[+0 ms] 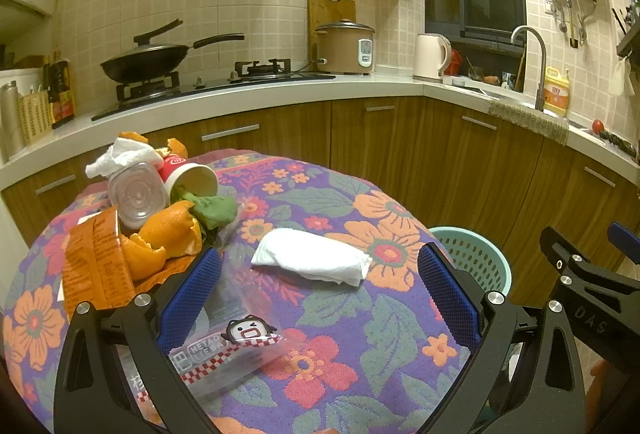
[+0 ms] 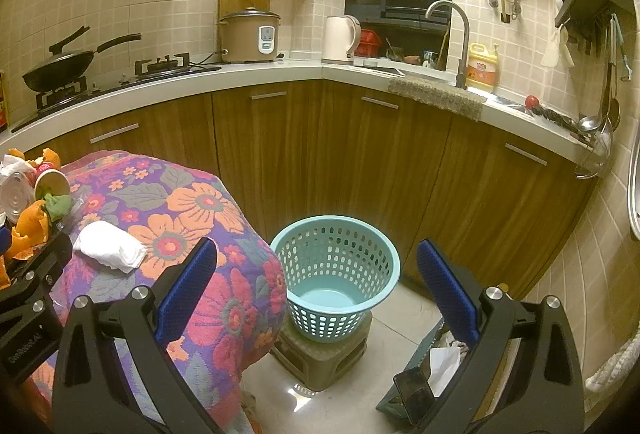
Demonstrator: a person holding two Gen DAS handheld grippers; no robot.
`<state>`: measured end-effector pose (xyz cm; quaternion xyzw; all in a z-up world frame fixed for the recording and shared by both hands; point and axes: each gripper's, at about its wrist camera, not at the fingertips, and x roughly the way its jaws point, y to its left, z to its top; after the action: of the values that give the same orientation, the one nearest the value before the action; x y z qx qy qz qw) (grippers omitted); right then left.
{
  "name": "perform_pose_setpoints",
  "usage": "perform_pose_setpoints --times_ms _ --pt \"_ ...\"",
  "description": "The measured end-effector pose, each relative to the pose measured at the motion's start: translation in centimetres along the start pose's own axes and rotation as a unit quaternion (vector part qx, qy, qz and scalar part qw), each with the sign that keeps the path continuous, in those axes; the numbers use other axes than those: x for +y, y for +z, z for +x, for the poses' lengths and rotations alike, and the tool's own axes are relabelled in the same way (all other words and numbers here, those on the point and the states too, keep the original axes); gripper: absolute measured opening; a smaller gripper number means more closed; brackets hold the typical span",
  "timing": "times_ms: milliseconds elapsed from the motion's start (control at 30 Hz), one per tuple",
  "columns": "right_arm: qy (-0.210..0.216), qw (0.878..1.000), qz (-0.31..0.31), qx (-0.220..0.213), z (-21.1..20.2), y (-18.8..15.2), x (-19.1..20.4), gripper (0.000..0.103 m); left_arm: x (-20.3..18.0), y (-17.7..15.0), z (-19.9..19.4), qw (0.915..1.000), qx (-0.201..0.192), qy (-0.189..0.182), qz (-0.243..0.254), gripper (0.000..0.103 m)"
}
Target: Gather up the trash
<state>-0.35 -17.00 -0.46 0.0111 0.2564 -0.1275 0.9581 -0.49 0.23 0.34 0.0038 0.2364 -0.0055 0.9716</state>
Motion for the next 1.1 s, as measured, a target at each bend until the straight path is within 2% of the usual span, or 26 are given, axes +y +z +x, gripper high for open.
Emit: perform_pose_setpoints --times_ms 367,500,633,700,767,800,933,1100 --pt "0.028 1.0 0.004 -0.01 -0.8 0.7 0.9 0.095 0.4 0.6 -0.5 0.9999 -0.006 0.004 -0.01 0.096" --pt "0.065 0.997 0.033 -0.03 -1.2 1.4 1.0 0.095 1.2 1.2 -1.5 0.9996 -0.014 0.016 -0.018 0.096" --pt "0.102 0.994 0.02 -0.041 -1.7 2.3 2.5 0.095 2.9 1.9 -2.6 0.9986 -0.018 0.042 -0.028 0.096" --pt "0.12 0.991 0.007 -0.049 -2.0 2.7 3.7 0.095 4.3 2.2 -3.3 0.9971 -0.021 0.067 -0.03 0.096" --pt "0.153 0.988 -0.001 -0.024 -1.9 3.2 4.6 0.095 6.0 2.3 -3.8 0.9953 -0.02 0.087 -0.037 0.096" --pt "0.162 0.986 -0.019 -0.036 -2.0 3.2 5.6 0.095 7.2 2.2 -4.2 0.9935 -0.018 0.103 -0.044 0.096" --pt "0.207 0.976 -0.061 -0.023 -1.7 3.1 8.9 0.095 12.0 1.1 -5.6 0.9847 -0.007 0.159 -0.071 0.095" --pt "0.245 0.963 -0.113 0.001 -0.6 2.8 12.0 0.09 17.7 -0.6 -6.3 0.9726 0.02 0.202 -0.114 0.09"
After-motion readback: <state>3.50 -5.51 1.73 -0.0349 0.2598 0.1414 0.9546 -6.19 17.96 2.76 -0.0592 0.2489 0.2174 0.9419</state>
